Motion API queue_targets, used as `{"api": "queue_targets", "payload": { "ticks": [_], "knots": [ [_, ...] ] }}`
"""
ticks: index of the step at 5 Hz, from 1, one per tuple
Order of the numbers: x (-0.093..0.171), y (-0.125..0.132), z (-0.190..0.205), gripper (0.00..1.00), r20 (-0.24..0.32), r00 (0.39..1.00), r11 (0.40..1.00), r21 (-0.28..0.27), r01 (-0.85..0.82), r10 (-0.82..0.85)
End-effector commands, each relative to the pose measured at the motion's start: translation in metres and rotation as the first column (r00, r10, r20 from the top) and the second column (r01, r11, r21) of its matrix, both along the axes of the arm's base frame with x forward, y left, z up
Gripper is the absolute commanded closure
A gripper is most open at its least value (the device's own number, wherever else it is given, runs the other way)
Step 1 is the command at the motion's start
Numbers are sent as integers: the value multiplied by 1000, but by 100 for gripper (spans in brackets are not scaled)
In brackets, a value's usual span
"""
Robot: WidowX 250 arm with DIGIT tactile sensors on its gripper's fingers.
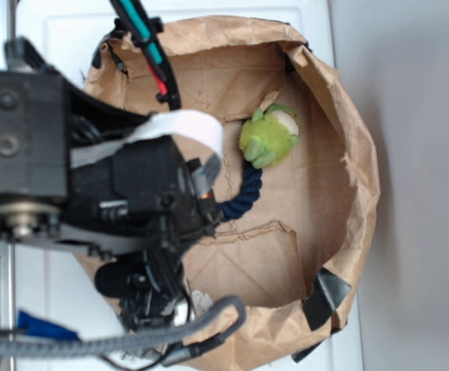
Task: Grab the green animal.
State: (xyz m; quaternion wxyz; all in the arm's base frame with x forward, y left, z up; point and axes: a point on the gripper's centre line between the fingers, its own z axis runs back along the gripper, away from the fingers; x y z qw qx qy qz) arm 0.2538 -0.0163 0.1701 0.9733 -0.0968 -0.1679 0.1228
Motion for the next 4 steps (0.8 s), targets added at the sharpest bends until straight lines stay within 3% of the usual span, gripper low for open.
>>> {"api": "queue_targets", "payload": {
  "ticks": [1,2,3,4],
  "knots": [
    [7,7,25,0,68,998,1000,6,-13,13],
    [23,11,16,0,57,995,996,-45,-80,83],
    [22,14,5,0,142,958,967,-70,-243,251],
    [23,14,-12,0,185,881,900,-81,-428,435]
  ]
}}
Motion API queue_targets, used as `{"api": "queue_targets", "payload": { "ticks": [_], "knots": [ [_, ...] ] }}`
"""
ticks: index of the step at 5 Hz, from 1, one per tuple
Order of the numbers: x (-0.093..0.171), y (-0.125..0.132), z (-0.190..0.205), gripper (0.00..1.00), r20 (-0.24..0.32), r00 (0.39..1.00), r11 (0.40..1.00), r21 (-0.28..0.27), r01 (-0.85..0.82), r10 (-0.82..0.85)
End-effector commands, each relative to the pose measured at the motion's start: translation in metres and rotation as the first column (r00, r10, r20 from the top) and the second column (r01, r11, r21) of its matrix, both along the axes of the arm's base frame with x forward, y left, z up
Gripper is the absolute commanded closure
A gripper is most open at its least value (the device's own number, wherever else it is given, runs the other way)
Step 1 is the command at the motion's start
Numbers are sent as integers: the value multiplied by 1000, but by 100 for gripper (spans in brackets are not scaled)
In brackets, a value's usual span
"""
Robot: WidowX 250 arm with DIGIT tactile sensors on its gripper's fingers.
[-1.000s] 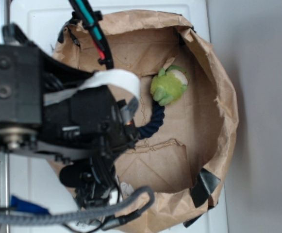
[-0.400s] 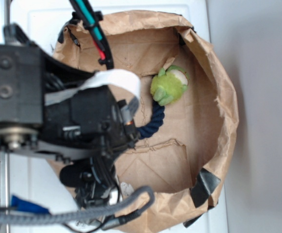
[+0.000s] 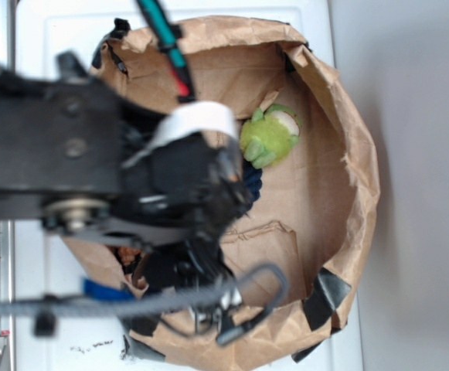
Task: Grab the green animal.
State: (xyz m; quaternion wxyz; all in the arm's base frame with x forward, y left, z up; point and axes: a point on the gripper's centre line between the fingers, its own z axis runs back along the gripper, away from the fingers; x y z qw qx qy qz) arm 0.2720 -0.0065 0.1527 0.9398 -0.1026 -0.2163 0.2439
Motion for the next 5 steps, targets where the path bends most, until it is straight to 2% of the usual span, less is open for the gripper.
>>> {"api": "queue_targets", "payload": {
  "ticks": [1,3,4,5],
  "knots": [
    [13,9,-4,0,89,960,963,20,-267,265],
    [43,18,-29,0,-2,973,967,103,-231,233],
    [56,25,-37,0,-58,976,974,107,-201,208],
    [63,33,-45,0,-78,973,971,117,-207,217]
  ]
}}
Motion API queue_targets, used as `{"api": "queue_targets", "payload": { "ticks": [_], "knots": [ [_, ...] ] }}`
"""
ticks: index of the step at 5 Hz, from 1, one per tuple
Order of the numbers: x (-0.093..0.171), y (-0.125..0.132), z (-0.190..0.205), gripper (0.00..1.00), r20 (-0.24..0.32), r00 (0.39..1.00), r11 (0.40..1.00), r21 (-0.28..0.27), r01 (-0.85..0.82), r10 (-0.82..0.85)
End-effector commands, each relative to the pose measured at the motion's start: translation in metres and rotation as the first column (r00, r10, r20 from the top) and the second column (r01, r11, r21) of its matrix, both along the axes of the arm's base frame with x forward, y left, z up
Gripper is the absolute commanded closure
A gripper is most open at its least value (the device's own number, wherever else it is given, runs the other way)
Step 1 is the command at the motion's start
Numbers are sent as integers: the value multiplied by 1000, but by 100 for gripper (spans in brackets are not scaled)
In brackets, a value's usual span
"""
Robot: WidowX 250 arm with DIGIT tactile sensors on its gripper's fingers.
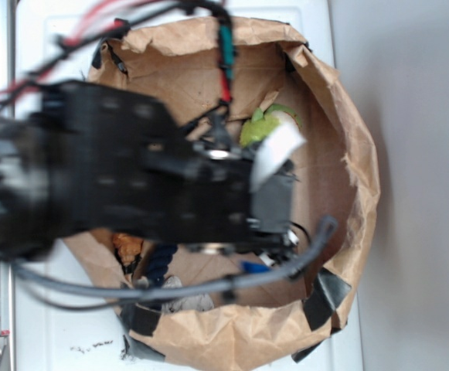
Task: Grab the green animal.
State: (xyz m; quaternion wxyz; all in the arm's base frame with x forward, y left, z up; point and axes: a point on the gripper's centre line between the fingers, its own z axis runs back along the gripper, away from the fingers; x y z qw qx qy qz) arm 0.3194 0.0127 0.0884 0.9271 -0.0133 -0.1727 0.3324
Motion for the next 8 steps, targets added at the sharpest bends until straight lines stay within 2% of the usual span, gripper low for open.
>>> {"api": "queue_targets", "payload": {
  "ticks": [1,3,4,5,6,8],
  "knots": [
    [22,20,13,0,32,999,1000,11,-22,21],
    [2,34,23,0,-11,1000,1000,7,-10,10],
    [-15,33,33,0,-9,999,997,-52,52,-52],
    [-26,37,39,0,-27,998,997,-52,64,-65],
    [-17,48,31,0,-5,1000,1000,-16,18,-18],
    [8,52,5,0,24,999,997,67,-49,47]
  ]
}}
